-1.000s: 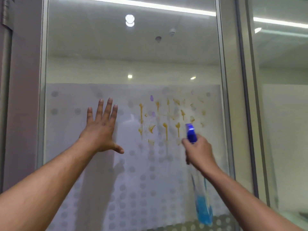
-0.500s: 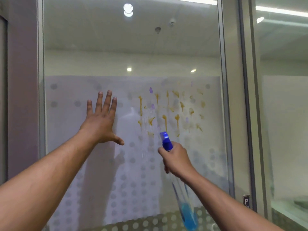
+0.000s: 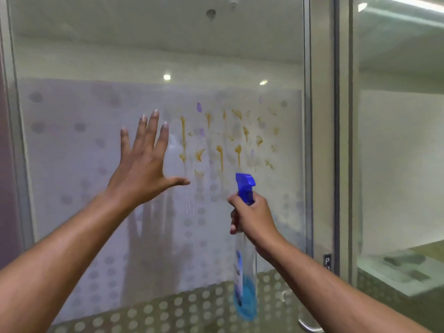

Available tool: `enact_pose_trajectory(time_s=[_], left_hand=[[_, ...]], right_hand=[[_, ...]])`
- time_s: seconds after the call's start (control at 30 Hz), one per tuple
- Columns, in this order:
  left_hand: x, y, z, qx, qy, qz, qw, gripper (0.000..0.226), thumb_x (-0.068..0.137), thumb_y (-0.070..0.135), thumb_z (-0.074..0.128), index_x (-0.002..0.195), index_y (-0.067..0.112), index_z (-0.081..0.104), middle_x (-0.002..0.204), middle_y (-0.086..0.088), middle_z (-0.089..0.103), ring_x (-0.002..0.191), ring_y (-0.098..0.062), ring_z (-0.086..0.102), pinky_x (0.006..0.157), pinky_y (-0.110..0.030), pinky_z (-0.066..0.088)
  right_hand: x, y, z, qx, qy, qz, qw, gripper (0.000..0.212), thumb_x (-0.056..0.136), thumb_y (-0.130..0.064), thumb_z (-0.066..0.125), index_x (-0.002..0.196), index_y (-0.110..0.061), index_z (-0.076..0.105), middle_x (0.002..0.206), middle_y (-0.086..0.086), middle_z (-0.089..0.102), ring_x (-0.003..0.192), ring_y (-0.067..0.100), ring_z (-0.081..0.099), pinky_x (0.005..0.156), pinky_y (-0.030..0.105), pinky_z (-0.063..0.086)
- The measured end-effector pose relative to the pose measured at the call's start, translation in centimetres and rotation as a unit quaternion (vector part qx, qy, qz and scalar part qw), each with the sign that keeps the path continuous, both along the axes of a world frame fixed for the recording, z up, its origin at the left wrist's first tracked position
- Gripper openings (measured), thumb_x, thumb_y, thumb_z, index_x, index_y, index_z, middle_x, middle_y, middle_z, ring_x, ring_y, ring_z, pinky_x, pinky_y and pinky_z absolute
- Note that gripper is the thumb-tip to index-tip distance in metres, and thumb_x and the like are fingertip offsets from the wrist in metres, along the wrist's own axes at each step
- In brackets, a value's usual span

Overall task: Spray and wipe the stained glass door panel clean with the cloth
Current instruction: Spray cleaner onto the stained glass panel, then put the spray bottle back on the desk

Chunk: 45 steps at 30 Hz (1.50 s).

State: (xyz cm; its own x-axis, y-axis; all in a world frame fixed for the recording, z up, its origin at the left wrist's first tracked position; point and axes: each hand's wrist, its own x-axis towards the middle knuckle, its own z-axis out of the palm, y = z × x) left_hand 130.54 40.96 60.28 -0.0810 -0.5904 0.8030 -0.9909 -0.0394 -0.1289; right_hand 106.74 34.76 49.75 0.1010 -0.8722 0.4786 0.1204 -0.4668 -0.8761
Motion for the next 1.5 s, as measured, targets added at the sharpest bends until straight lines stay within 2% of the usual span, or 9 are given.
enact_pose_trajectory(time_s=[0.13,0.23,0.33,0.43,0.53,0.7,1.0,1.37,1.5], left_hand=[[-8.4,0.3,-6.8,-0.044,0.204,-0.264,0.942,0.101,0.091,0.078,0.061,0.171,0.022,0.038,0.182,0.002,0.027,0.168,-0.013,0.027,0.134,-0.037,0.027],[-15.4,0.5,-12.6,0.051,0.384,-0.382,0.839,0.08,0.083,0.078,0.069,0.15,0.036,0.055,0.156,0.015,0.056,0.145,0.007,0.053,0.126,-0.042,0.047],[-21.7,0.2,-17.7,0.176,0.473,-0.438,0.744,0.094,0.059,0.089,0.077,0.137,0.043,0.051,0.151,0.021,0.058,0.142,0.009,0.055,0.125,-0.045,0.049],[-28.5,-0.7,-21.2,0.253,0.47,-0.467,0.705,0.114,0.041,0.1,0.081,0.137,0.049,0.049,0.153,0.031,0.054,0.143,0.019,0.049,0.126,-0.028,0.043],[-34.7,-1.6,-22.6,0.308,0.46,-0.479,0.681,0.107,0.043,0.078,0.09,0.138,0.059,0.044,0.152,0.041,0.049,0.135,0.033,0.044,0.113,-0.007,0.039],[-44.4,-2.9,-24.0,0.366,0.432,-0.496,0.658,0.102,0.052,0.062,0.096,0.145,0.035,0.064,0.136,0.024,0.077,0.129,0.006,0.069,0.109,-0.016,0.052],[-62.0,-4.0,-28.4,0.434,0.433,-0.517,0.598,0.072,0.06,0.055,0.094,0.125,0.035,0.072,0.116,0.007,0.085,0.109,-0.015,0.08,0.092,-0.018,0.061],[-76.5,-7.7,-36.5,0.571,0.399,-0.524,0.491,0.057,0.067,0.038,0.093,0.119,0.03,0.07,0.098,0.019,0.081,0.091,0.0,0.077,0.082,-0.017,0.058],[-80.5,-11.0,-39.7,0.619,0.374,-0.506,0.47,0.075,0.059,0.051,0.09,0.127,0.029,0.067,0.109,0.019,0.081,0.109,-0.007,0.079,0.097,-0.027,0.063]], right_hand=[[-4.0,0.8,-1.0,0.017,-0.06,0.012,0.998,0.012,0.089,-0.024,0.067,0.09,-0.013,0.061,0.057,0.005,0.05,0.048,0.021,0.049,0.05,0.032,0.051],[-7.9,1.4,-1.7,0.023,-0.087,0.01,0.996,0.013,0.092,-0.024,0.069,0.094,-0.013,0.064,0.053,0.003,0.051,0.045,0.021,0.048,0.049,0.03,0.051],[-12.3,1.9,-2.4,0.025,-0.114,-0.001,0.993,0.011,0.092,-0.023,0.069,0.095,-0.013,0.064,0.052,0.004,0.052,0.041,0.02,0.048,0.047,0.03,0.05],[-17.6,2.3,-2.9,0.04,-0.141,0.0,0.989,0.008,0.093,-0.02,0.07,0.091,-0.014,0.065,0.052,0.005,0.05,0.039,0.021,0.045,0.045,0.029,0.049],[-23.5,2.8,-3.7,0.057,-0.162,0.001,0.985,0.009,0.092,-0.02,0.07,0.087,-0.016,0.065,0.054,0.005,0.048,0.041,0.022,0.045,0.049,0.031,0.049],[-33.6,2.8,-5.8,0.07,-0.162,-0.011,0.984,0.005,0.093,-0.02,0.068,0.093,-0.016,0.065,0.057,0.006,0.047,0.044,0.023,0.046,0.054,0.033,0.051],[-51.4,3.4,-10.8,0.091,-0.146,-0.064,0.983,0.022,0.092,-0.026,0.068,0.108,-0.013,0.061,0.059,0.003,0.052,0.048,0.023,0.053,0.058,0.035,0.052],[-65.8,3.3,-19.0,0.16,-0.158,-0.211,0.951,0.026,0.092,-0.023,0.069,0.115,-0.016,0.062,0.065,0.004,0.056,0.055,0.022,0.057,0.062,0.036,0.055],[-69.2,1.0,-21.8,0.192,-0.166,-0.258,0.932,0.032,0.088,-0.023,0.068,0.118,-0.014,0.061,0.066,0.005,0.056,0.056,0.021,0.059,0.06,0.033,0.054]])
